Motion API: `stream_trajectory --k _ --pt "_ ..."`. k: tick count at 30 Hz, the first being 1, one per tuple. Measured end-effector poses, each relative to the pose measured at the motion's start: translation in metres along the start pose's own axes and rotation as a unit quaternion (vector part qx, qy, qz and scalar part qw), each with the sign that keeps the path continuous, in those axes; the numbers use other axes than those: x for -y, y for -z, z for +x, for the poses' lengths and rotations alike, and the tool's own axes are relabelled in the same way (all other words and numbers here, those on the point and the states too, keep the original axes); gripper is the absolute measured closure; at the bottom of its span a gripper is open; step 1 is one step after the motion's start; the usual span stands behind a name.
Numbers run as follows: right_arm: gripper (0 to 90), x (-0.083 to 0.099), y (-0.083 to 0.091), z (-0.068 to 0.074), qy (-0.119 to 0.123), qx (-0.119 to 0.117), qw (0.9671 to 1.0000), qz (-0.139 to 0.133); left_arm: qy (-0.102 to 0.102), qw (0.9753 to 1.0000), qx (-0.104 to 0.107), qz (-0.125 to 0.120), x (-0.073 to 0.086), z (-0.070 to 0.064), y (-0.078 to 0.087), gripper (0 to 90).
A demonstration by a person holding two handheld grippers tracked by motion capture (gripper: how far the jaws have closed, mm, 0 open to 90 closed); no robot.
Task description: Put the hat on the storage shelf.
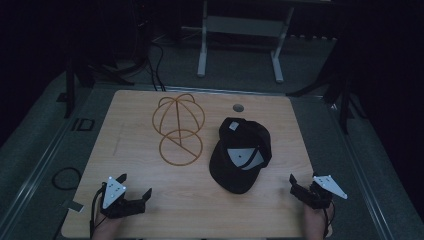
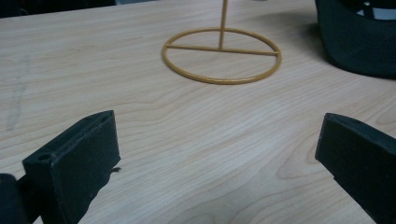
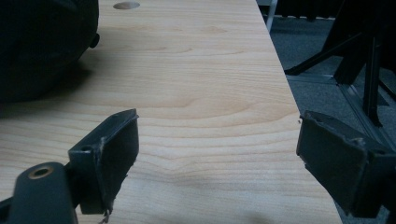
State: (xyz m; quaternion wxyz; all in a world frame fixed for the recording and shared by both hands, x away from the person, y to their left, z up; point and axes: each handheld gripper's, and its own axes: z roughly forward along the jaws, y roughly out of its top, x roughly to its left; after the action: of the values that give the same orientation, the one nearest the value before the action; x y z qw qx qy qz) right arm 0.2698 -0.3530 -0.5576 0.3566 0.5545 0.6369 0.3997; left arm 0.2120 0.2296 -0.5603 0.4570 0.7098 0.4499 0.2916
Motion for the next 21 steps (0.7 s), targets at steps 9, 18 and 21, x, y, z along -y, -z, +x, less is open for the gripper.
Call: stream_trajectory --k 9,18,21 --pt "12.7 -0.015 0.013 -0.002 -0.012 -0.031 0.9995 0.001 -0.006 1.0000 0.006 -0.004 0.000 -0.001 -0.001 0.2" --pt "12.7 -0.061 0.035 0.005 -0.012 -0.066 0.9978 -0.004 -0.007 0.9999 0.009 -0.001 0.000 -0.001 -0.001 0.2" --pt "12.7 -0.076 0.039 0.012 -0.009 -0.085 0.9964 -0.005 -0.005 0.9999 0.010 -0.001 0.000 -0.001 -0.001 0.2"
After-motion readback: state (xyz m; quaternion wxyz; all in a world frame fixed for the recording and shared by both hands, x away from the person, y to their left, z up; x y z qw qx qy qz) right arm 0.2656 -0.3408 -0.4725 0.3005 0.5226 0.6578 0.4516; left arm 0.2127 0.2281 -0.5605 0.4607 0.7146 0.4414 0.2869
